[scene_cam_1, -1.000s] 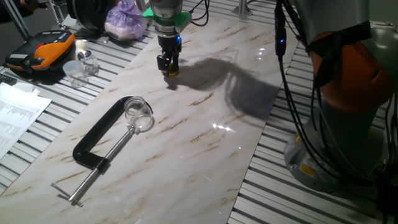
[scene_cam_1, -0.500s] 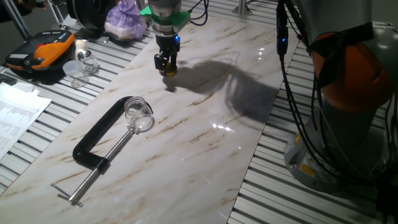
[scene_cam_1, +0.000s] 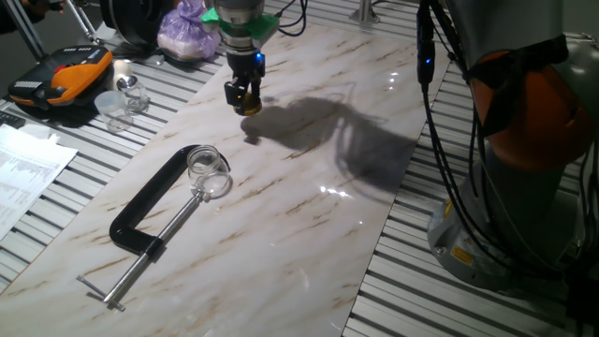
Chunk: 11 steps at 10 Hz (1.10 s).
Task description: Screw the lid onto the jar
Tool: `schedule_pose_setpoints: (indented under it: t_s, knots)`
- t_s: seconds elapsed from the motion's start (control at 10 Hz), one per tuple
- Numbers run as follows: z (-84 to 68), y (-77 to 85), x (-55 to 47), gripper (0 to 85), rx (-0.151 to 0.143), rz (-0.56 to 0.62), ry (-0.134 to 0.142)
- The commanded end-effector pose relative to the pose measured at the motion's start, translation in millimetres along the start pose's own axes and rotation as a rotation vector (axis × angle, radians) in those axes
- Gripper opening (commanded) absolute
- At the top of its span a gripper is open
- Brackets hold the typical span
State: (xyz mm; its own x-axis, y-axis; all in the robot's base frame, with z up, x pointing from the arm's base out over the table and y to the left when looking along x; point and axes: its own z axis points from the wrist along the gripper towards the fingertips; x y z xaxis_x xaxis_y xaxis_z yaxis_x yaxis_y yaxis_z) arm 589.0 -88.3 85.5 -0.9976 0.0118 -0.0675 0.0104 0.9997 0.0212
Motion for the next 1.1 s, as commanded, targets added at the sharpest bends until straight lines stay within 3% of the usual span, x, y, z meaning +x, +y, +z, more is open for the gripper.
schedule_pose_setpoints:
  t_s: [0.0,0.2,0.6,1.0]
  knots:
    - [-1.4,4.4,0.3,0.0,-0.002,0.015,0.000]
    - [-5.2,17.0,1.5,0.0,0.008,0.063,0.005]
    - [-17.6,41.6,3.3,0.0,-0.008,0.131,0.029]
    - [-22.6,52.4,4.2,0.0,0.006,0.075,0.014]
